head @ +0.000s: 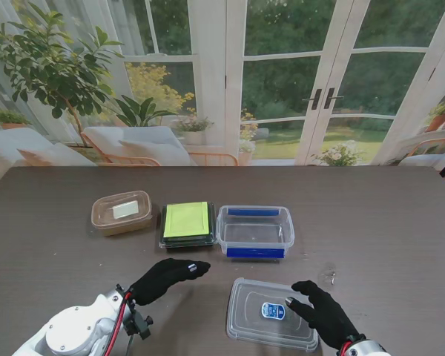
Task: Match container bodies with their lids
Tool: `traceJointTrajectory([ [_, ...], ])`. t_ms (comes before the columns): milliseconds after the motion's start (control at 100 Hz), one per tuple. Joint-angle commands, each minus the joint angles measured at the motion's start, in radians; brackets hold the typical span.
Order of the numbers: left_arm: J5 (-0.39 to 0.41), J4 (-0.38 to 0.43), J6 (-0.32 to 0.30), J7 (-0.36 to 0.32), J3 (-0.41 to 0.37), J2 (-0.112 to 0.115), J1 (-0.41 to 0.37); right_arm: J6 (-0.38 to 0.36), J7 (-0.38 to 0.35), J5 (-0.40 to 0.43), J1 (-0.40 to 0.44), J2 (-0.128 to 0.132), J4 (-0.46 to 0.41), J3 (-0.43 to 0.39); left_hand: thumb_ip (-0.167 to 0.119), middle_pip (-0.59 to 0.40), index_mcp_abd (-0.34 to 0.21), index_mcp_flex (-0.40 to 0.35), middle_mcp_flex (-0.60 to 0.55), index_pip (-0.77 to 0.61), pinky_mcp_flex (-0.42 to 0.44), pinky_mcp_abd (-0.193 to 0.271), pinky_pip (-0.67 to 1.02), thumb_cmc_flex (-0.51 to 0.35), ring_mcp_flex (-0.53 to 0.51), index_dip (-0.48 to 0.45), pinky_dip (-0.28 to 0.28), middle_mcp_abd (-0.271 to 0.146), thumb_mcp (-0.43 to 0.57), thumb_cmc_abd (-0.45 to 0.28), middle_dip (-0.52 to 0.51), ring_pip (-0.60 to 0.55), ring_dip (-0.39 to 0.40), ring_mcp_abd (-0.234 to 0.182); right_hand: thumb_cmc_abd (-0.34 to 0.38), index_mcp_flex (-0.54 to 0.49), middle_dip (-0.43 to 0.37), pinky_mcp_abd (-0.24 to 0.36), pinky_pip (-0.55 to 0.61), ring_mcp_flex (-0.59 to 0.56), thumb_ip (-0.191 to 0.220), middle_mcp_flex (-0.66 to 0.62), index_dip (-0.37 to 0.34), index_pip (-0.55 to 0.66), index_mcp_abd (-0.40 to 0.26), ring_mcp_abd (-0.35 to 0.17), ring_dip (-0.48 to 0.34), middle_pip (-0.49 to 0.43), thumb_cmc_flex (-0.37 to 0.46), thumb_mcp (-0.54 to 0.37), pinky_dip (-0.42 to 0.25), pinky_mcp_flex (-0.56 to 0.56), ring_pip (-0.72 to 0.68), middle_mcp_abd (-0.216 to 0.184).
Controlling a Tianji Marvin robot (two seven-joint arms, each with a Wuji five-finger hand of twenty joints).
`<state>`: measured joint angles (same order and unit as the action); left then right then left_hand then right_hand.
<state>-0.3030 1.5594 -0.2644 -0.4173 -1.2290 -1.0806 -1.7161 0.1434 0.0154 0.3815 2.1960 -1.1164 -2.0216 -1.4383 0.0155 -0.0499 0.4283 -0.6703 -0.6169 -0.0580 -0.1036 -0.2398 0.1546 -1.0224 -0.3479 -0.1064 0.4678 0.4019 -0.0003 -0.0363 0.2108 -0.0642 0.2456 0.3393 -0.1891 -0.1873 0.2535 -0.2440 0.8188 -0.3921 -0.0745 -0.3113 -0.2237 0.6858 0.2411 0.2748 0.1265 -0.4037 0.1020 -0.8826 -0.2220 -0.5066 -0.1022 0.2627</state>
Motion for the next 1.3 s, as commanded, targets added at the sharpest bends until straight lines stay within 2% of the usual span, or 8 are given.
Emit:
traceJointTrajectory([
  [0,-0.014,0.005,-0.003,-0.024,0.005,-0.01,-0.008,0.0,-0.003,0.012,0.017,-0.011,-0.005,0.004,0.003,0.009,0.008,0.02,0.031,0.015,0.002,0.073,-0.024,-0.044,0.032,0.008,-0.018,-0.007,-0.019,-0.051,-0.017,0.017,-0.016,-0.02,-0.024,0.04,-0.012,0.033,-0.024,0.036,-0.003,0.04,0.02,0.011,0.012,-0.014,-0.015,-0.011,0.008,-0.008,0.02,0.475,0.021,0.019],
  [190,-0.049,0.013,0.015,-0.032,0.018,-0.013,-0.021,0.052,0.013,-0.016,0.026,-0.019,-0.014,-0.002,0.004,0.02,0.019,0.025,0.052,0.026,0.006,0.071,-0.031,-0.052,0.05,0.021,-0.036,0.001,-0.021,-0.049,-0.032,0.027,-0.027,-0.018,-0.021,0.041,-0.012,0.031,-0.042,0.054,-0.005,0.051,0.027,0.015,0.023,-0.009,-0.035,-0.016,0.005,-0.007,0.024,0.487,0.055,0.028],
  [350,-0.054,0.018,0.032,-0.038,0.031,-0.013,-0.026,0.065,0.034,-0.021,0.034,-0.025,-0.016,-0.008,0.005,0.026,0.031,0.035,0.064,0.031,0.004,0.067,-0.039,-0.058,0.06,0.028,-0.054,0.01,-0.022,-0.051,-0.048,0.034,-0.039,-0.014,-0.022,0.038,-0.013,0.033,-0.058,0.062,-0.007,0.056,0.034,0.018,0.033,-0.01,-0.062,-0.022,0.0,-0.011,0.03,0.493,0.098,0.04],
  [570,-0.08,0.013,0.06,-0.063,0.044,-0.014,-0.019,0.113,0.009,-0.03,0.033,-0.022,-0.021,-0.008,0.006,0.035,0.055,0.053,0.084,0.036,0.004,0.057,-0.051,-0.068,0.075,0.034,-0.08,0.027,-0.021,-0.051,-0.068,0.041,-0.052,0.004,-0.017,0.031,-0.013,0.065,-0.071,0.089,-0.008,0.051,0.039,0.019,0.049,-0.039,-0.083,-0.027,-0.005,-0.005,0.05,0.513,0.12,0.057],
  [950,-0.114,-0.02,0.078,-0.09,0.064,-0.017,-0.003,0.109,-0.019,-0.056,-0.008,-0.016,0.008,0.024,0.007,0.038,0.067,0.062,0.097,0.036,0.012,0.05,-0.055,-0.07,0.088,0.037,-0.105,0.038,-0.025,-0.049,-0.09,0.042,-0.065,0.014,-0.013,0.032,-0.013,0.077,-0.062,0.07,-0.009,0.043,0.045,0.017,0.051,-0.052,-0.087,-0.031,-0.004,0.003,0.071,0.499,0.114,0.05],
  [1290,-0.101,-0.023,0.104,-0.065,0.057,-0.022,-0.009,0.102,-0.032,-0.07,-0.073,-0.012,0.043,0.058,0.007,0.047,0.089,0.074,0.11,0.039,0.018,0.031,-0.054,-0.071,0.098,0.041,-0.115,0.062,-0.023,-0.044,-0.111,0.045,-0.071,0.037,-0.012,0.02,-0.014,0.088,-0.055,0.044,-0.01,0.029,0.047,0.018,0.045,-0.061,-0.085,-0.03,-0.003,0.007,0.08,0.488,0.109,0.04],
])
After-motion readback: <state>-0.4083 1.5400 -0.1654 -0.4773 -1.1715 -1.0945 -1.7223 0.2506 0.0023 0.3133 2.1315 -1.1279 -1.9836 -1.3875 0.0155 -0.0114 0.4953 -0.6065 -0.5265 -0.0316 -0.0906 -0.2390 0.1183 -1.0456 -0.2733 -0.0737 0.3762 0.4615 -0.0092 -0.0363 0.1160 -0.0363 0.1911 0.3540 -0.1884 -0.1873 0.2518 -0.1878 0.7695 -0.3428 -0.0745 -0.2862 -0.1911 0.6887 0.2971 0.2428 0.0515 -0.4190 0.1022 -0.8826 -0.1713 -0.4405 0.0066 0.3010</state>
